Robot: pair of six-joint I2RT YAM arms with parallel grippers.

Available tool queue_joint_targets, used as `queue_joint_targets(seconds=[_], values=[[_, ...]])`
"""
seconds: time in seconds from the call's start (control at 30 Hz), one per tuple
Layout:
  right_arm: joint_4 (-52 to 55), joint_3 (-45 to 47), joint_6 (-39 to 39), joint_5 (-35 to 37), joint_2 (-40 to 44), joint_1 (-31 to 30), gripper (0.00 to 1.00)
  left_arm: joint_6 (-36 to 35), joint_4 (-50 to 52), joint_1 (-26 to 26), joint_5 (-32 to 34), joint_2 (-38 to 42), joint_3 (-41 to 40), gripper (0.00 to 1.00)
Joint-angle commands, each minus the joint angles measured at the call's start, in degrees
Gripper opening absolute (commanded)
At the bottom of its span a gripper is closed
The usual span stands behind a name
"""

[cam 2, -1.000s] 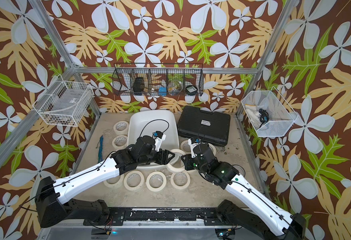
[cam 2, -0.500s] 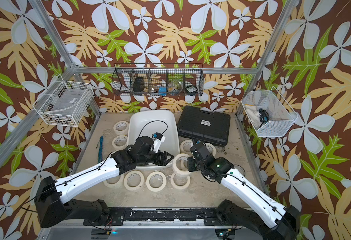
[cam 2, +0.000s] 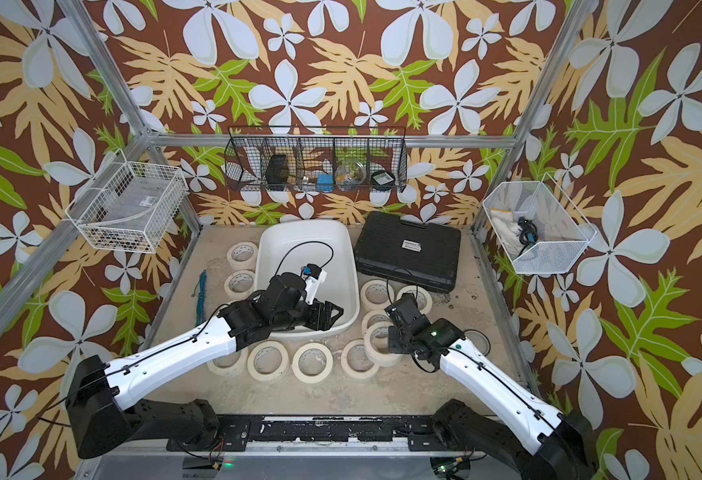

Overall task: Take out the art tape in the storage box
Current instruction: Pick up the art tape from the storage box, then place the art tape at the center of the board.

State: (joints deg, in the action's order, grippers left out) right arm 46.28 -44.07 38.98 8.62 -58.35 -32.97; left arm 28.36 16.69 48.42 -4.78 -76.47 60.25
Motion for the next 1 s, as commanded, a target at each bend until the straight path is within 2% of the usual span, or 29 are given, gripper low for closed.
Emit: queue_joint_targets(seconds=[0.0, 0.23, 0.43, 0.73, 0.97], values=[[-1.14, 2.6, 3.95, -0.84, 1.72, 1.62, 0.0, -0.18, 0.89, -0.15, 1.59, -0.33, -0.28, 0.72], [-0.68, 6.46, 9.85, 1.97, 6.87, 2.38, 0.0, -0.38, 1.46, -0.12, 2.97, -0.27, -0.96, 0.72], [5.03, 7.27, 14.79, 7.3, 6.78, 2.47, 0.0, -0.16, 1.42, -0.1, 3.33, -0.56, -1.23, 0.72], [1.07, 10.48, 13.33, 1.62, 7.96, 2.44, 0.0, 0.19, 1.16, -0.2, 3.29, -1.45, -1.23, 0.72], [-0.76, 10.7, 12.04, 2.39, 3.83, 2.4, 0.0, 0.46, 1.05, -0.13, 3.11, -1.84, -1.37, 0.71]])
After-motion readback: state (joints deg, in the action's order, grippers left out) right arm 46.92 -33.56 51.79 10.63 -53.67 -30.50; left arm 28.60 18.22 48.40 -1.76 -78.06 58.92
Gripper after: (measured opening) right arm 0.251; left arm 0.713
